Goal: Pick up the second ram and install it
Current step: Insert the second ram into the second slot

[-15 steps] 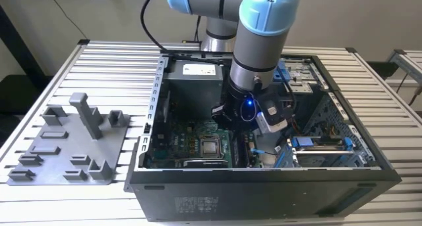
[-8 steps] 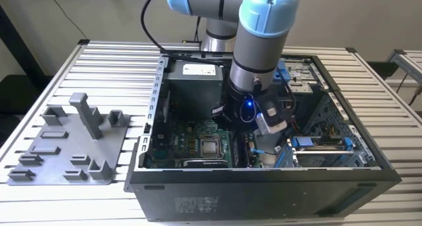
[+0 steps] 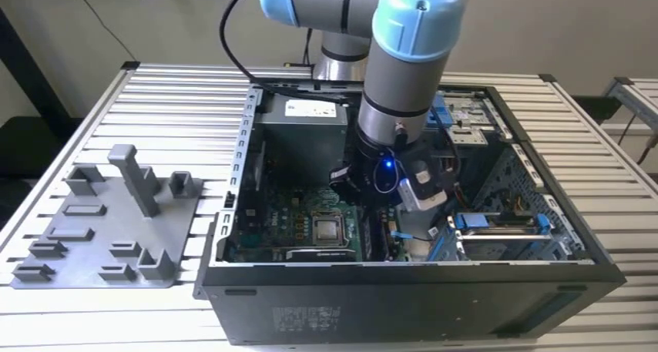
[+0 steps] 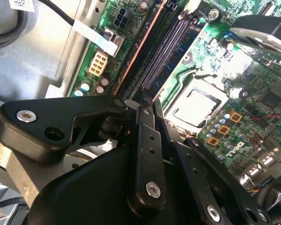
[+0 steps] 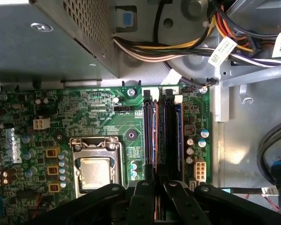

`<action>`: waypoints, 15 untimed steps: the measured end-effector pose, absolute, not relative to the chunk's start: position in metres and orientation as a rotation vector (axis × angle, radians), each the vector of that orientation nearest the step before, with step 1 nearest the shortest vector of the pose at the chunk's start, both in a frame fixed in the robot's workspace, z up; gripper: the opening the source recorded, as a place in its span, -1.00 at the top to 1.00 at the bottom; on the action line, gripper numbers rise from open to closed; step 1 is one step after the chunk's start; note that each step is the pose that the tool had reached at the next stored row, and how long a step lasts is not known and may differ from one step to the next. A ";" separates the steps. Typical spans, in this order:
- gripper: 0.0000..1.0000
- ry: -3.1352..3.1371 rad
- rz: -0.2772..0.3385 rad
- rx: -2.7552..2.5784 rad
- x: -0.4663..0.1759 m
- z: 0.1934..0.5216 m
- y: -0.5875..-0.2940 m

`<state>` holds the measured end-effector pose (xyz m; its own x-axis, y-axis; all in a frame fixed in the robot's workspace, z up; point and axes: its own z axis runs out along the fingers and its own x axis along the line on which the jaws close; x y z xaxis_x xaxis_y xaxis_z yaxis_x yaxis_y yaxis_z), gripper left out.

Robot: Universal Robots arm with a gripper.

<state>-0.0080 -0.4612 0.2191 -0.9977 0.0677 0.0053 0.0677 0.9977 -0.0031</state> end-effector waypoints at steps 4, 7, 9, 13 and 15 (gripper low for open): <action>0.72 -3.134 0.005 -0.111 -0.008 0.217 -0.461; 0.72 -3.134 0.006 -0.113 -0.008 0.216 -0.461; 0.72 -3.134 0.005 -0.113 -0.008 0.216 -0.461; 0.72 -3.134 0.004 -0.114 -0.008 0.216 -0.461; 0.72 -3.134 0.004 -0.114 -0.008 0.216 -0.462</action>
<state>-0.0080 -0.4616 0.2159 -0.9973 0.0726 0.0054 0.0726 0.9974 -0.0026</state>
